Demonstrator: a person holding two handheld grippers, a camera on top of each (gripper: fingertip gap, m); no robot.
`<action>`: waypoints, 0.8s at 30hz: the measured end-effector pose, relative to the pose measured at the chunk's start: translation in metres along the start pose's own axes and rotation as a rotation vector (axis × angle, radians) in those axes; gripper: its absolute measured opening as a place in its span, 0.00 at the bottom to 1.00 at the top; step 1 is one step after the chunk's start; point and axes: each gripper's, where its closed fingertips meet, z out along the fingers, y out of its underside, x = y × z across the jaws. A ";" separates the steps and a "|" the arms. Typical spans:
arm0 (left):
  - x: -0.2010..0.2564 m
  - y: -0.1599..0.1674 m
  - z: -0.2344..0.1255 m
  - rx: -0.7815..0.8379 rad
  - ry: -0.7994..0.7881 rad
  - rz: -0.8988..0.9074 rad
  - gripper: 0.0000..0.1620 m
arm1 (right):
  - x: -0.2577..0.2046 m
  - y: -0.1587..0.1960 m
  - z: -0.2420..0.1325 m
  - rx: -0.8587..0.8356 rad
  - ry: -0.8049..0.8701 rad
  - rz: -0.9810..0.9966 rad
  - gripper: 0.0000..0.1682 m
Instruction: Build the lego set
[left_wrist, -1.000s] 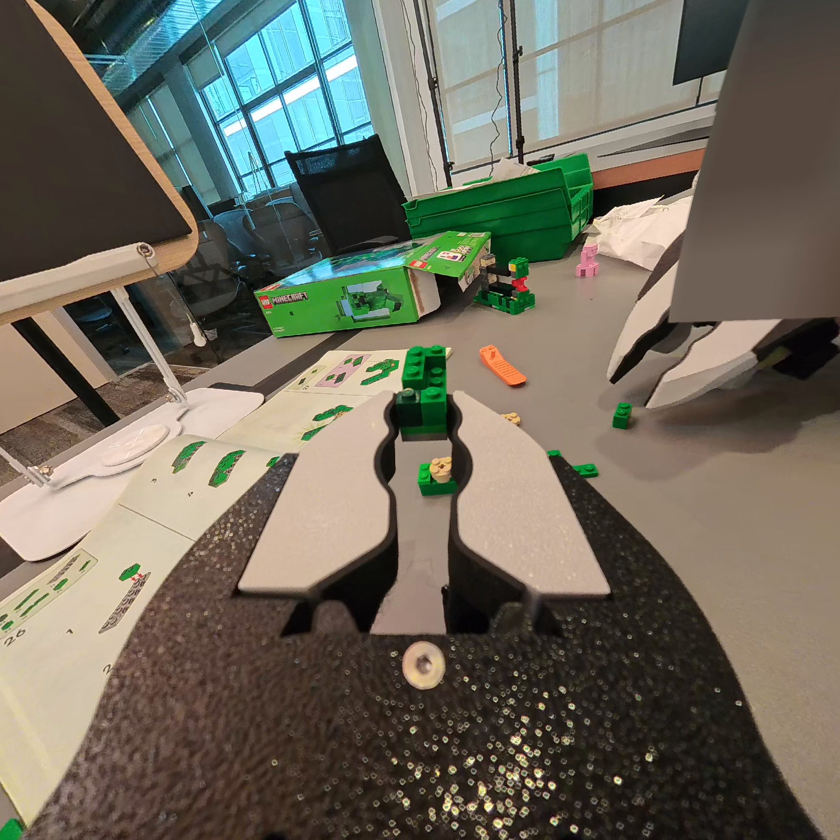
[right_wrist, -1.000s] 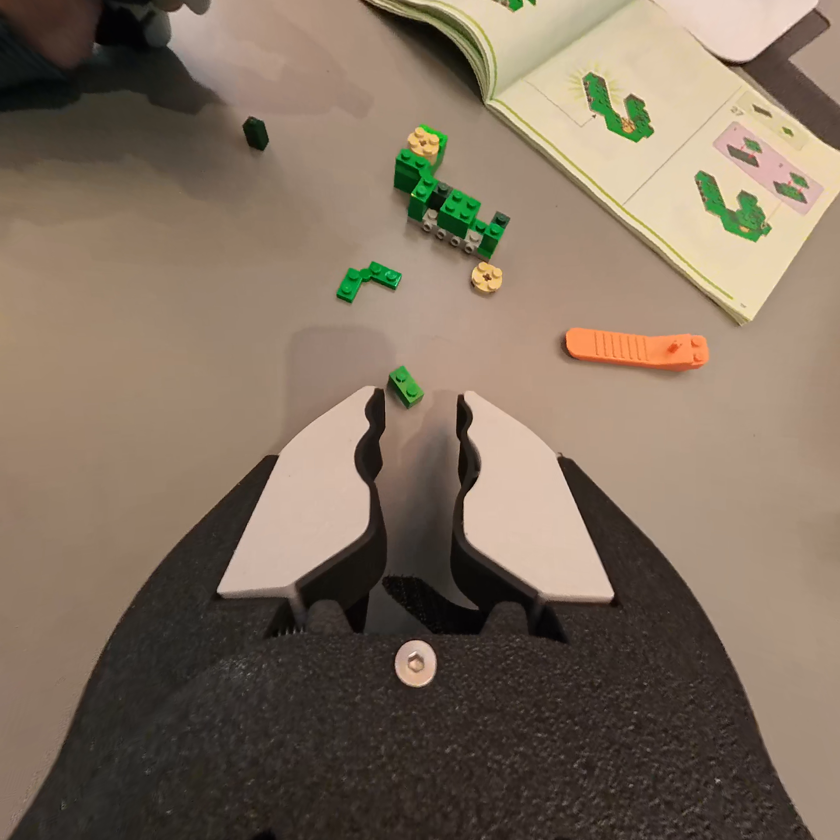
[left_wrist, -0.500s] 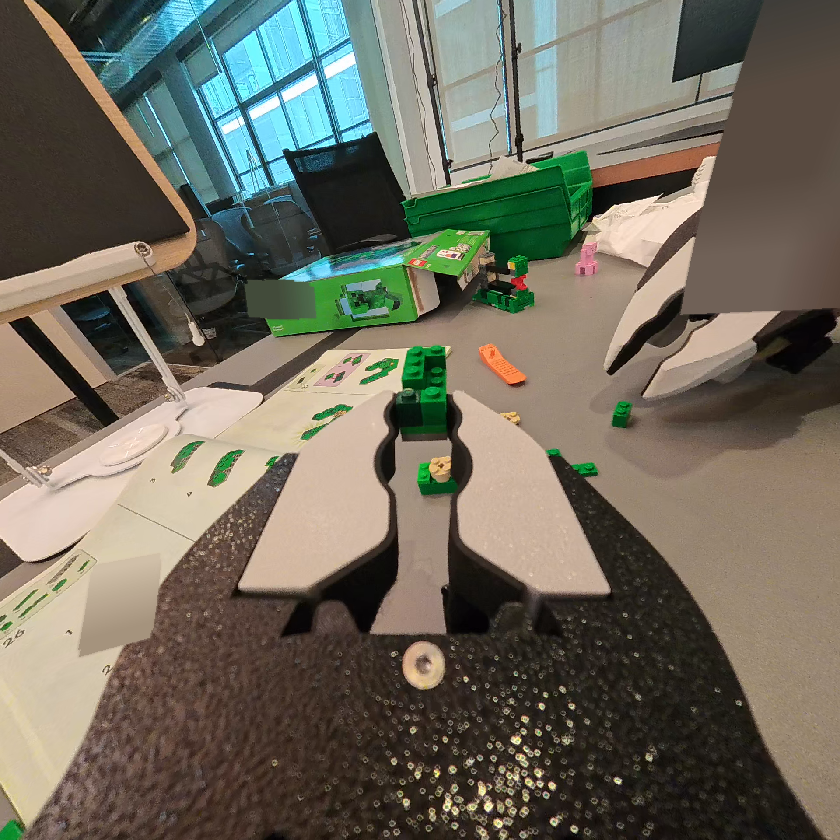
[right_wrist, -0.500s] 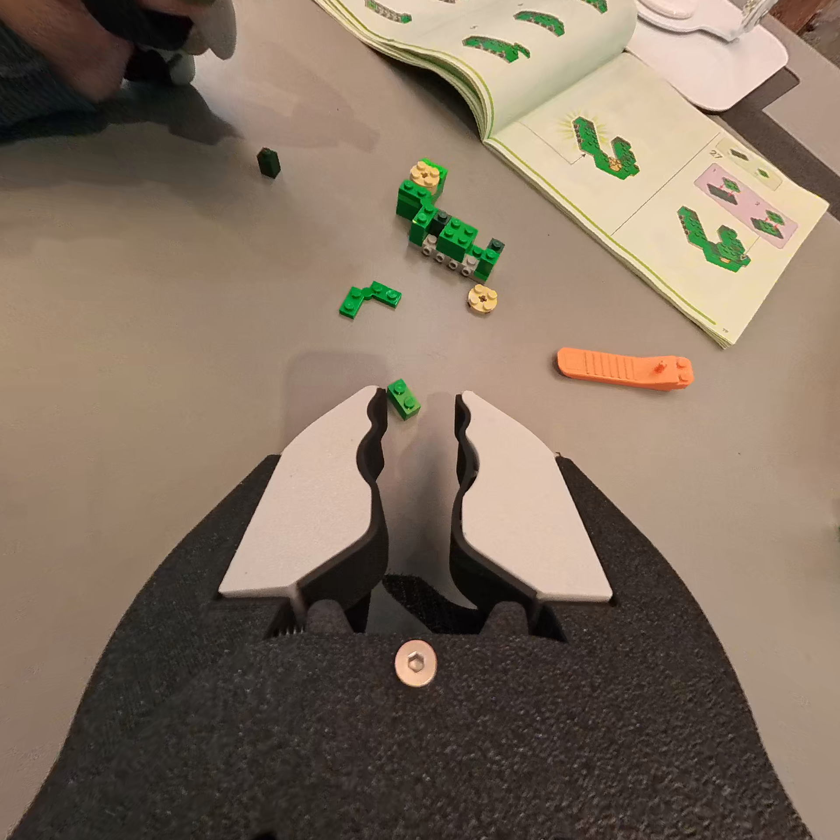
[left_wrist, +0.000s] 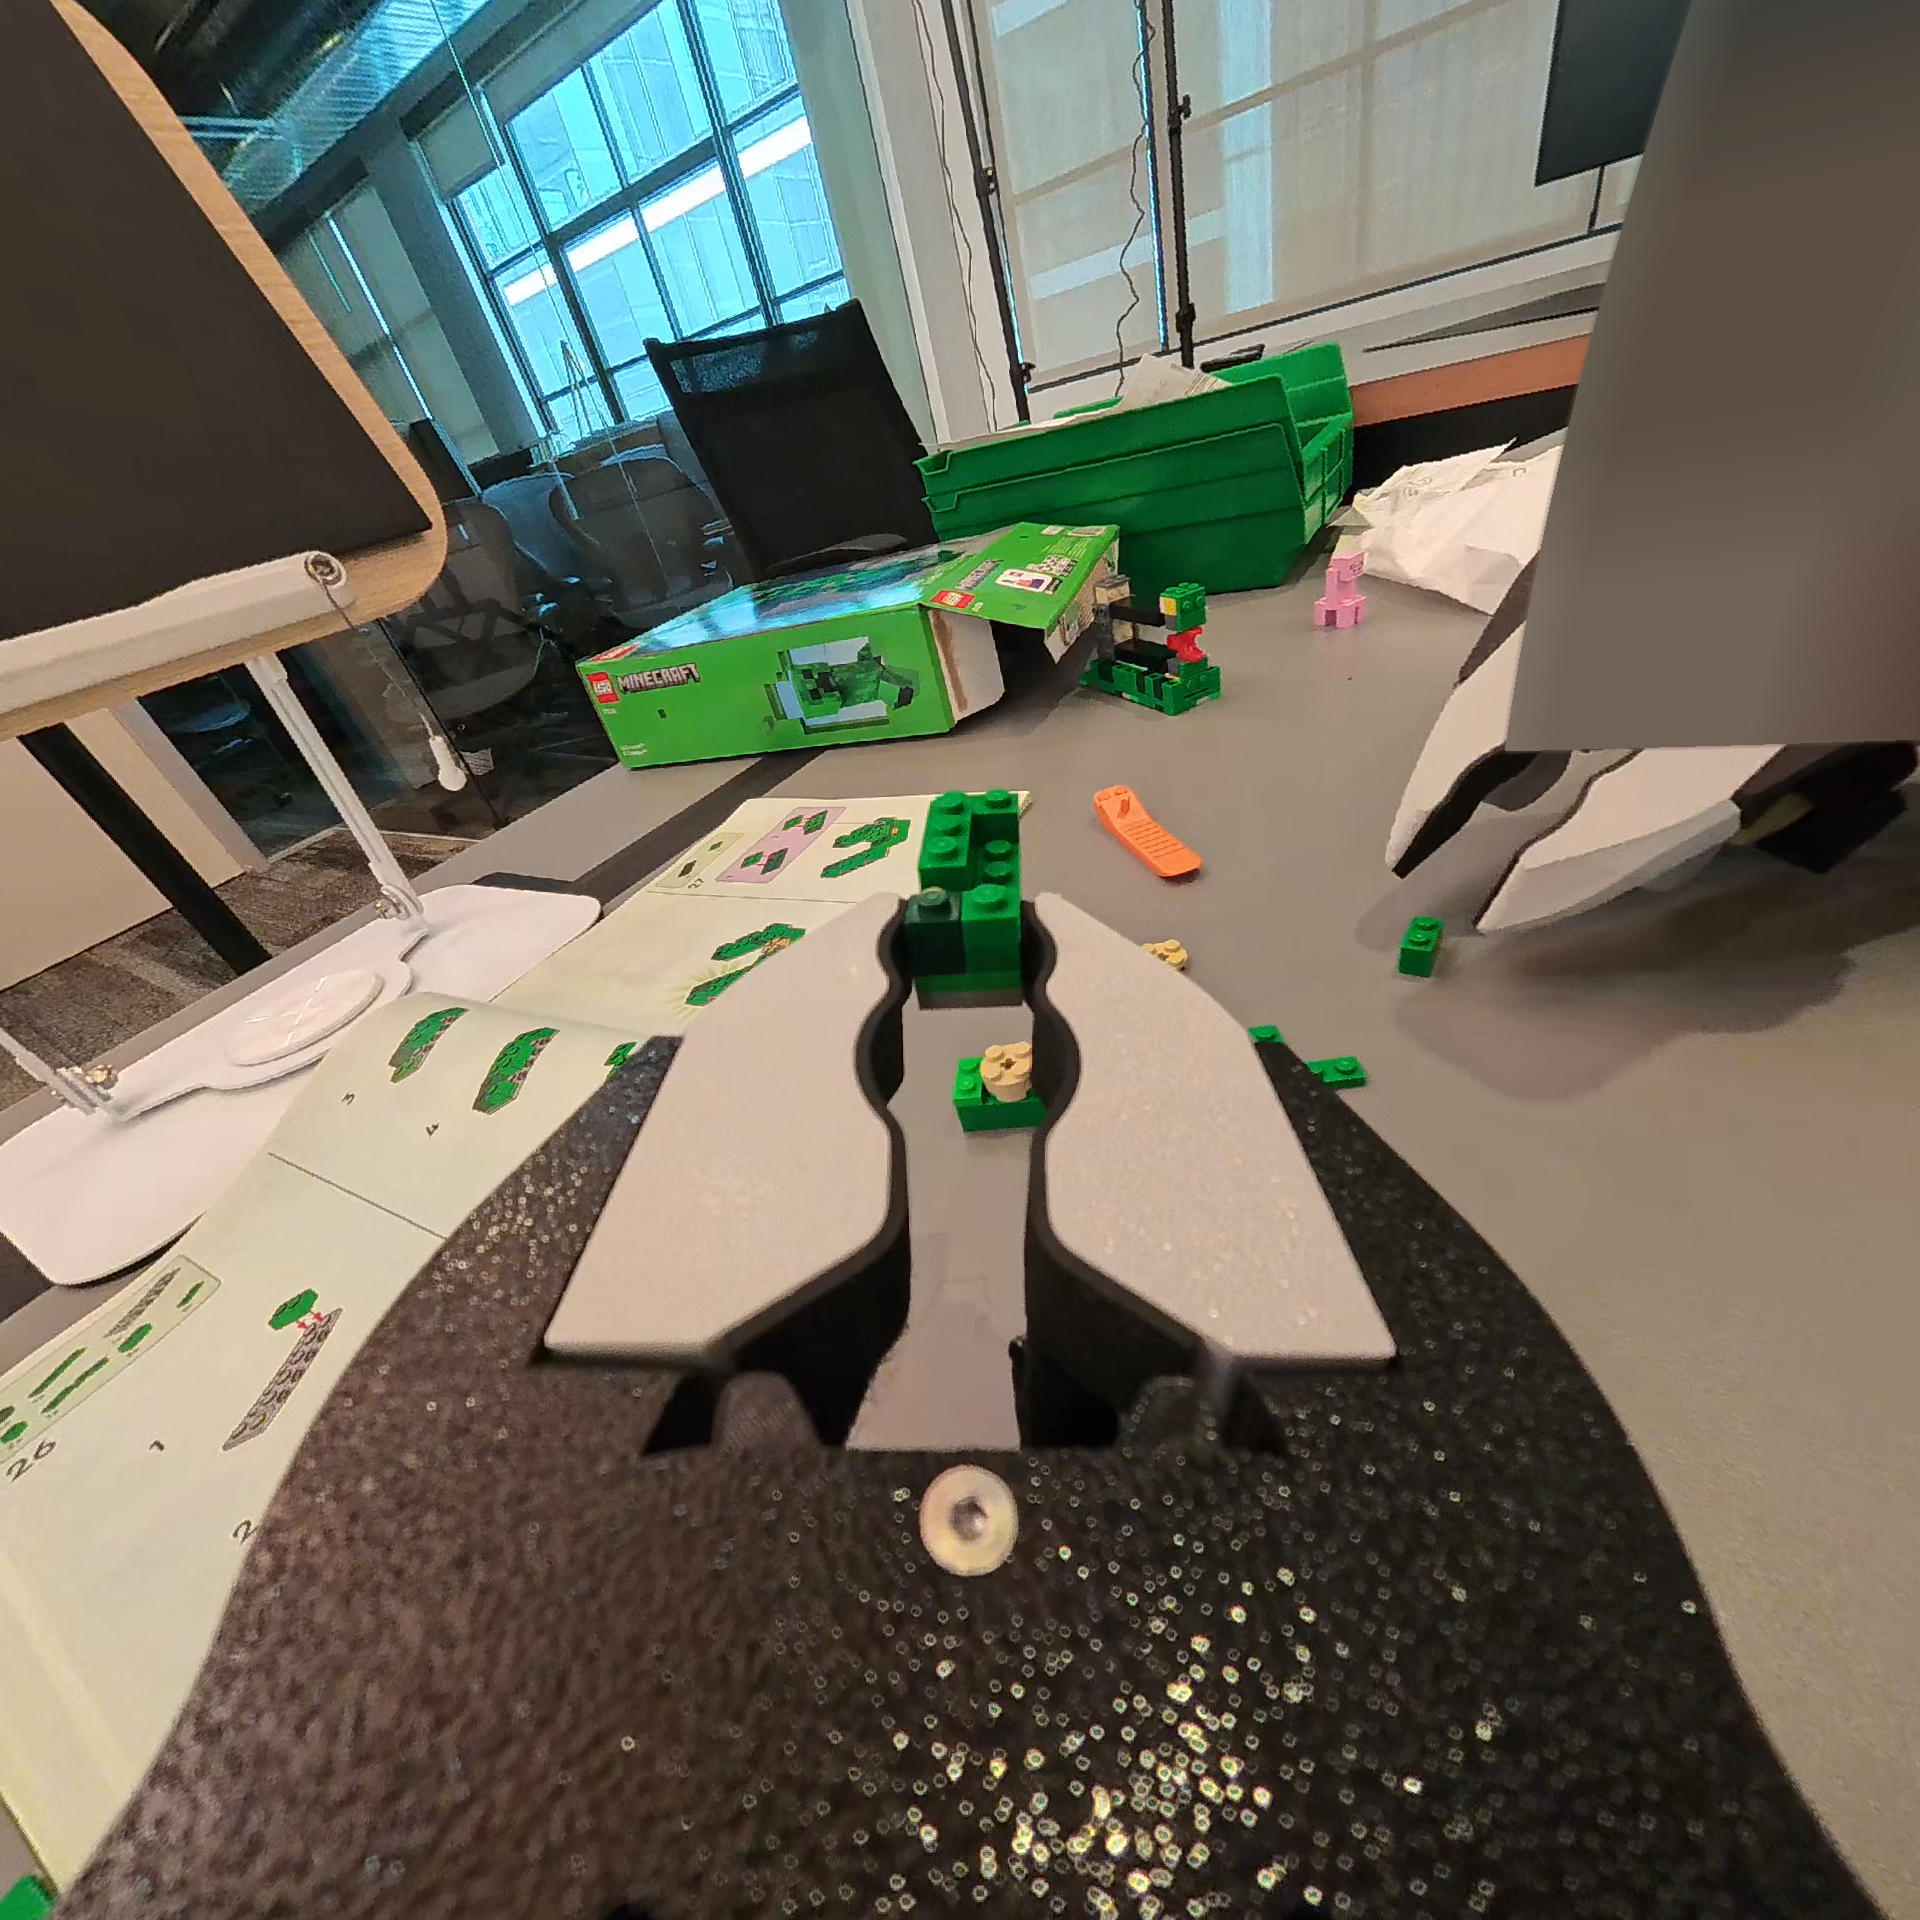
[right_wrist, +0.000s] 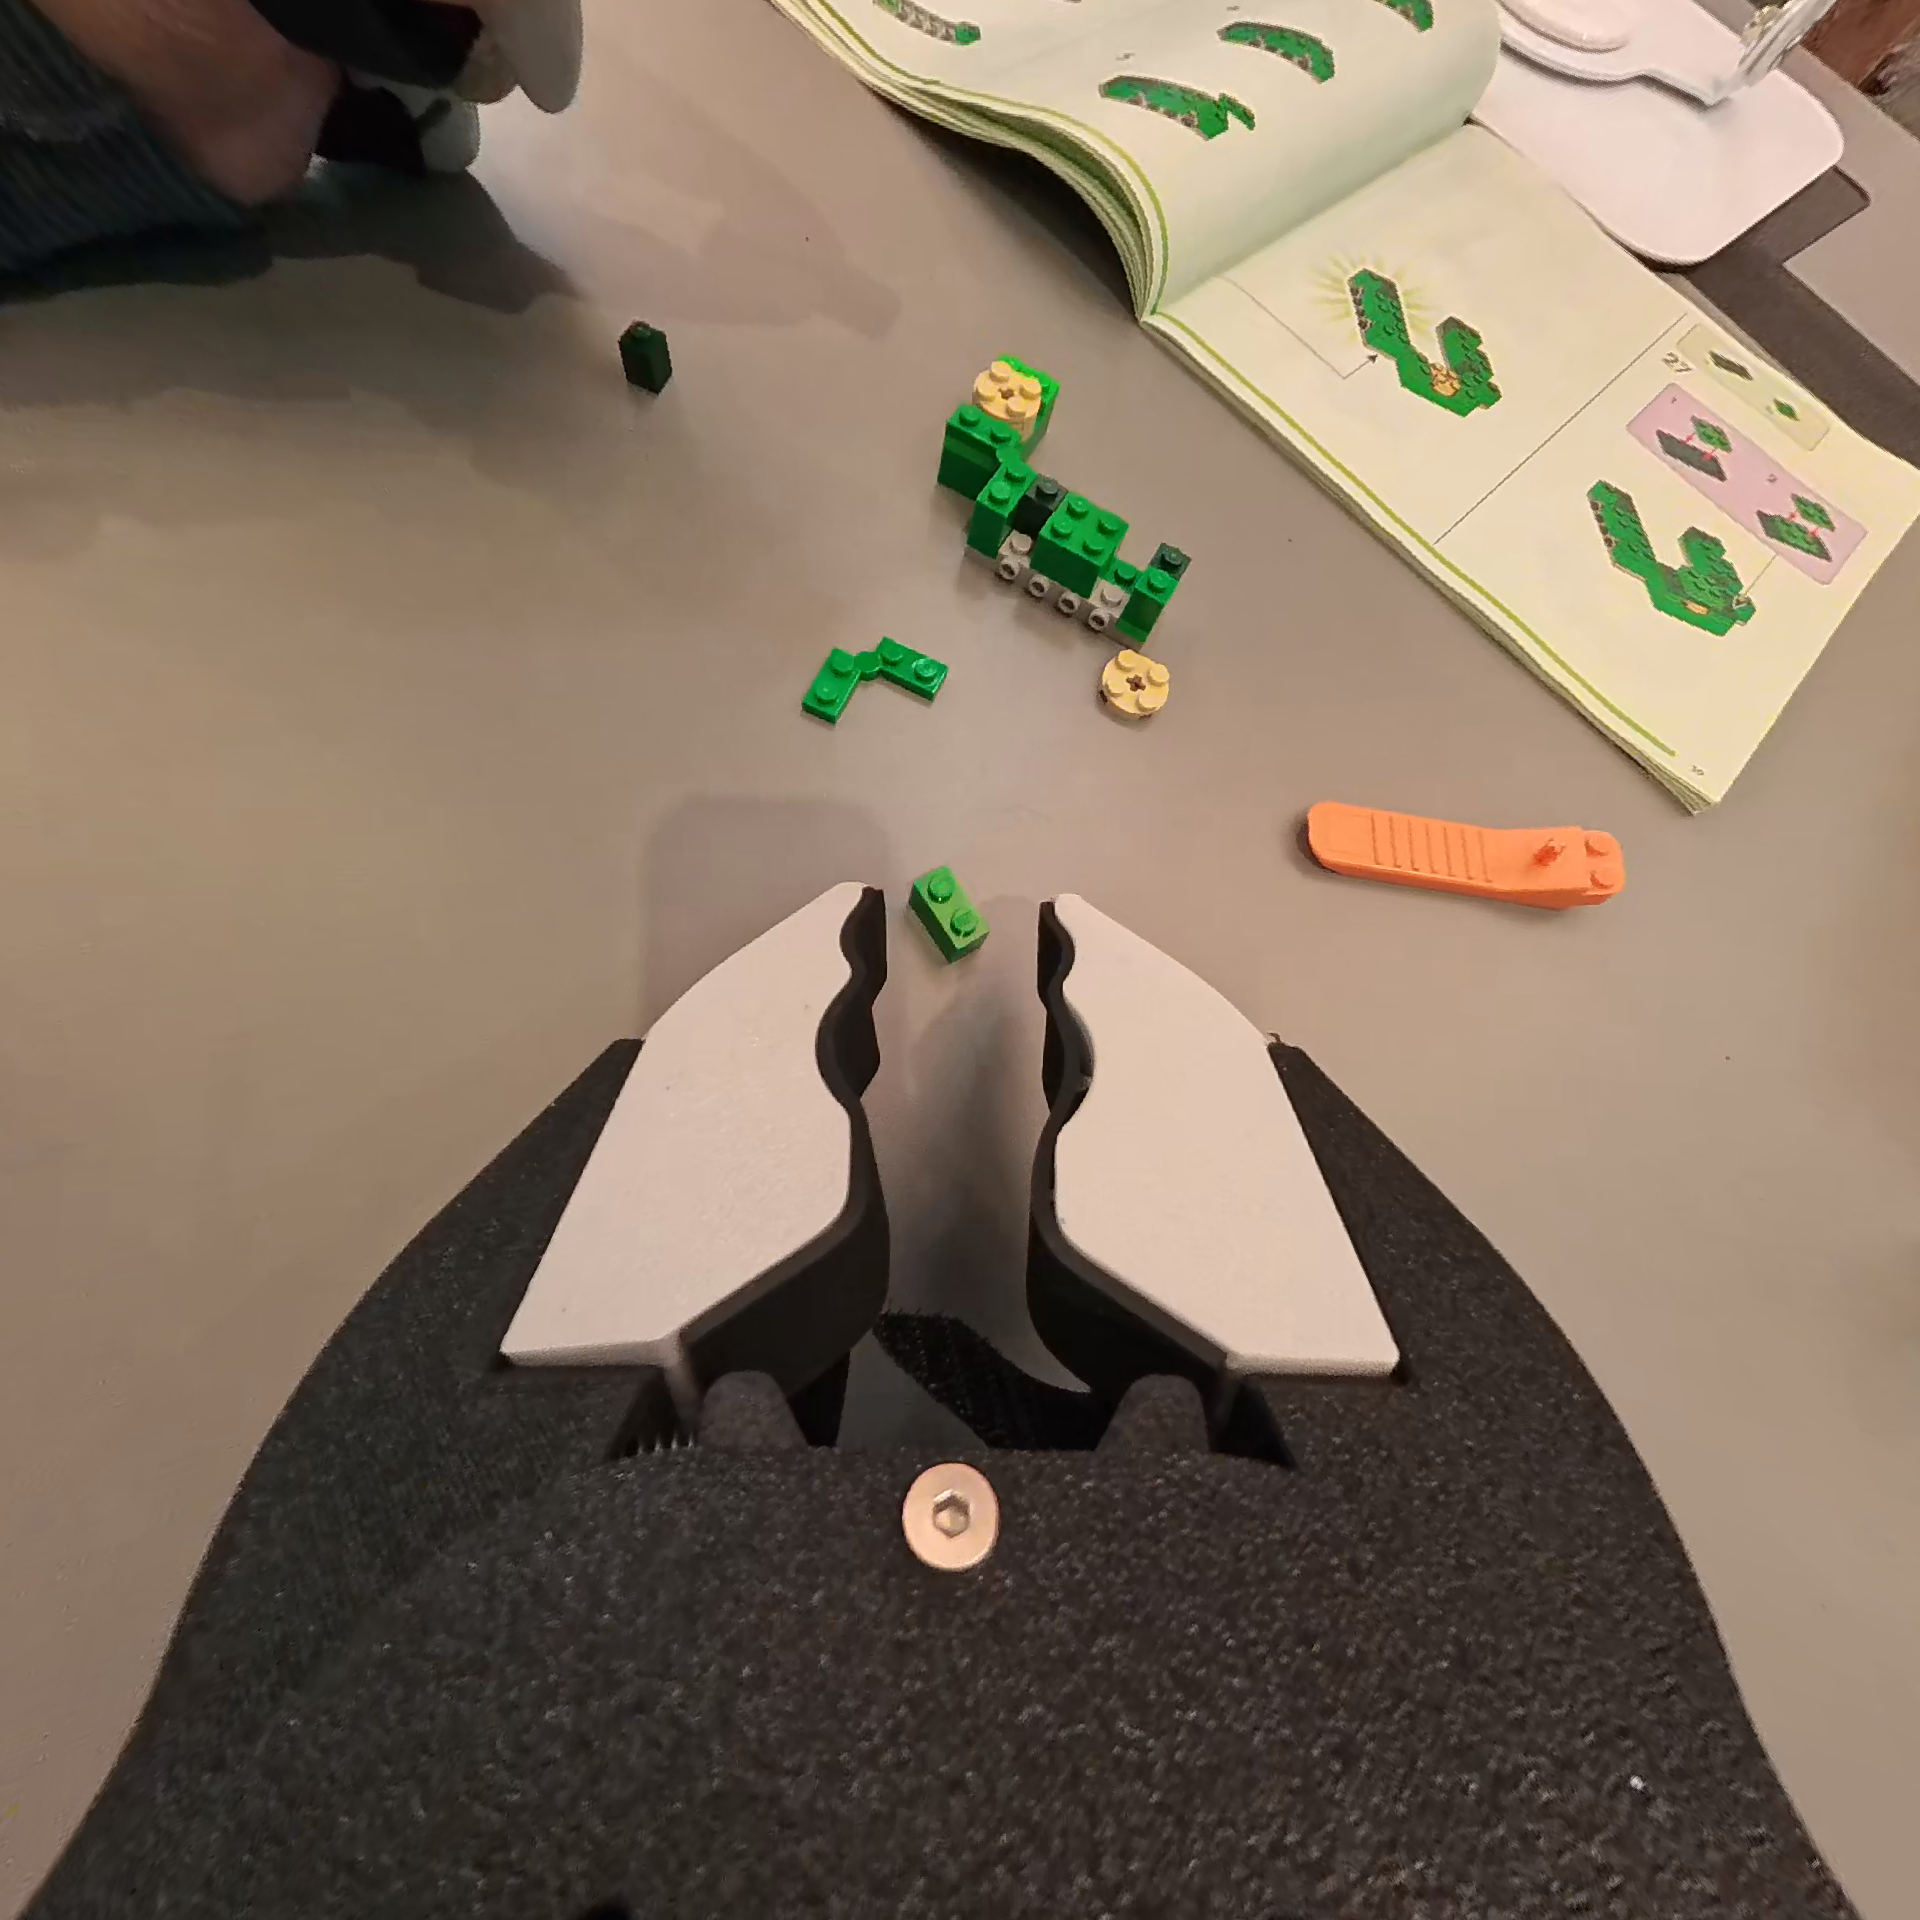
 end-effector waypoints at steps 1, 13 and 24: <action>0.000 0.000 0.000 0.000 0.000 0.000 0.12 | 0.000 0.000 0.000 0.002 -0.001 -0.002 0.16; 0.000 0.000 0.000 -0.001 0.001 0.002 0.12 | -0.005 -0.006 -0.001 0.038 -0.011 -0.021 0.16; 0.000 0.000 0.000 -0.002 0.001 0.003 0.12 | -0.008 -0.009 -0.001 0.059 -0.008 -0.043 0.16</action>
